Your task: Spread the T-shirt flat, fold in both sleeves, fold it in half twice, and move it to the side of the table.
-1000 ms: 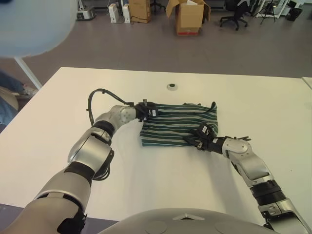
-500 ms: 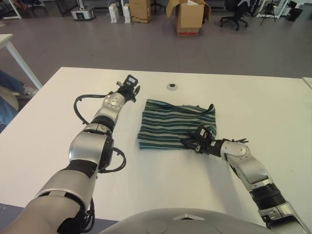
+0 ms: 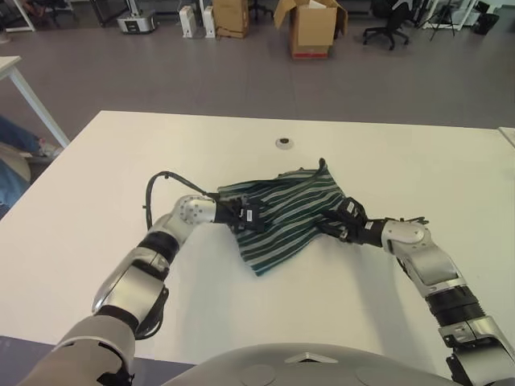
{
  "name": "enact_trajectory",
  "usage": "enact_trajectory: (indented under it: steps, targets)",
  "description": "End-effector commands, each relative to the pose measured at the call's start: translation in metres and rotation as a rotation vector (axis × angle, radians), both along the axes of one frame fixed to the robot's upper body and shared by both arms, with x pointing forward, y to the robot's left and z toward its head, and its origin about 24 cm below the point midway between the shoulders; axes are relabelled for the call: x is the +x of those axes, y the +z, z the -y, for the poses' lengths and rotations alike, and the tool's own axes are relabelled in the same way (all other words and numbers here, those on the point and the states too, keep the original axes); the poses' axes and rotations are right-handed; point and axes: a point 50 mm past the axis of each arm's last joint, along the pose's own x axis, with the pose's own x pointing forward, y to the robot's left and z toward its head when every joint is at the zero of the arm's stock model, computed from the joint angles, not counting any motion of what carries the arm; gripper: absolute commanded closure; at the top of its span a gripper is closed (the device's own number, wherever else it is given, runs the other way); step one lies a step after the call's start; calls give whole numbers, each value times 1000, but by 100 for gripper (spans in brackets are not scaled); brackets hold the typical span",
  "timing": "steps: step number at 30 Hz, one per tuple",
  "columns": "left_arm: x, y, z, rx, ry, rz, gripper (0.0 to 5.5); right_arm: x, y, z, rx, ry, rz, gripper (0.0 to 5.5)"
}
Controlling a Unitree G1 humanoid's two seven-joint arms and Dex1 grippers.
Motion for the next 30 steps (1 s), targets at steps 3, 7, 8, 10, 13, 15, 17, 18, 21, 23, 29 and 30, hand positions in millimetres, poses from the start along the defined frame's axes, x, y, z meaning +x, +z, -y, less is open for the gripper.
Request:
enact_trajectory:
  steps: [3,7,8,10,13,15,17,18,21,23,29,30]
  targets:
    - [-65,37,72,-312,-111,-729,336,27,14,-22,45,53,87,351]
    - [-62,50,73,-313,-62,-752,336,28,49,-12,156,174,120,351]
    - [-53,59,70,-344,-37,-747,336,27,61,-9,196,204,109,351]
    - [-30,68,58,-331,47,-672,336,23,79,-8,251,273,85,351]
    - [7,62,30,-146,188,-449,336,17,85,-15,271,337,30,351]
    - [23,53,17,-22,231,-309,336,13,75,-22,257,332,2,351]
    - [36,35,11,152,237,-107,336,3,44,-32,196,288,-36,351]
    - [40,28,11,188,230,-45,336,0,33,-36,172,271,-46,351]
    - [43,12,18,189,241,133,336,-14,-9,-52,90,171,-66,351]
    - [43,2,17,182,285,213,336,-28,-37,-56,38,107,-95,351]
    - [54,-3,-29,125,585,253,336,-60,-79,-33,-50,23,-245,351]
    - [57,-2,-35,143,617,278,336,-63,-78,-32,-53,35,-254,351]
